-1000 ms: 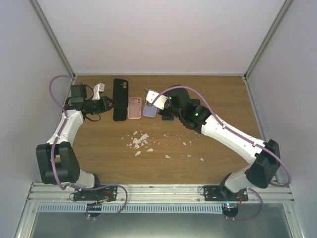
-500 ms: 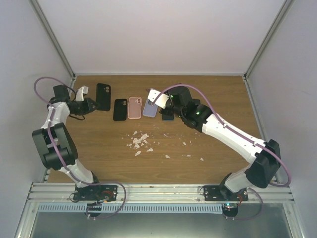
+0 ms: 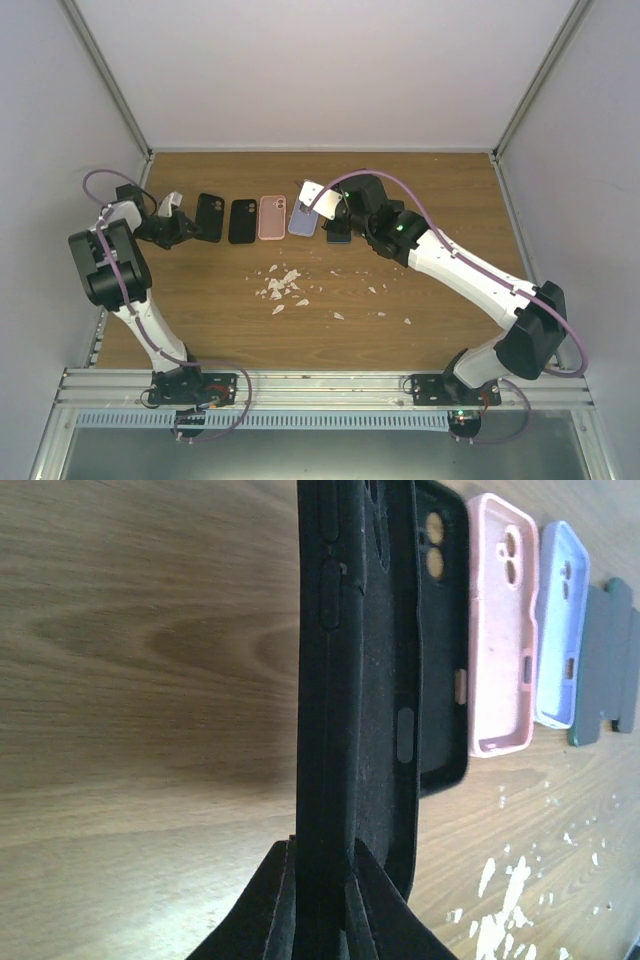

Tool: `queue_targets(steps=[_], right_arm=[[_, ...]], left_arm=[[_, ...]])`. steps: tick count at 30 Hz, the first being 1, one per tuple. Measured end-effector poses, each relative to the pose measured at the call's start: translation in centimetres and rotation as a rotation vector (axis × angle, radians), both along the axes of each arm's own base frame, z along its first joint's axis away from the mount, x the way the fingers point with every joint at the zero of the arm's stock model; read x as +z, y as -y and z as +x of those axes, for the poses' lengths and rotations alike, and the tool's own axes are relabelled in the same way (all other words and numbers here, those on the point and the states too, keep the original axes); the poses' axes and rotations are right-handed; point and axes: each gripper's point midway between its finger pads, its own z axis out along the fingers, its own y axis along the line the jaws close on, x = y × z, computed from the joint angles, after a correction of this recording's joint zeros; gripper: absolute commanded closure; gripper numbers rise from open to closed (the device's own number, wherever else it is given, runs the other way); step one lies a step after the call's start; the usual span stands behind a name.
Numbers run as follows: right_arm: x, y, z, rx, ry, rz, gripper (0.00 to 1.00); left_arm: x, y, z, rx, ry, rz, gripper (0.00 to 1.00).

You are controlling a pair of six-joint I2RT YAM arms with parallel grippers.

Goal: Take the phone out of the phone case
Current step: Place the phone case at the center of the board.

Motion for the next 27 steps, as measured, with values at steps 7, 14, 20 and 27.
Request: queue_targets(steps=[7,14,20,27], right_arm=[[-0.1,0.0,0.0,0.0,-0.002,-0.002,1.0],[-0.1,0.0,0.0,0.0,-0.003,-0.002,1.0],[-0.1,0.0,0.0,0.0,-0.003,-0.002,0.99],[-0.1,0.0,0.0,-0.001,-0.002,-0.003,0.99]], left_arm=[[-2.1,-1.3,0.8,0.002,-0.049,0.049,1.0],[-3.5,-1.8,1.1,0.007,-0.083,0.074,0.99],[-4.0,-1.8,1.2,0.017,-0.101,0.081,0.87],[-4.6,-1.7,1.3,0.031,-0.127,0.12,0.66]])
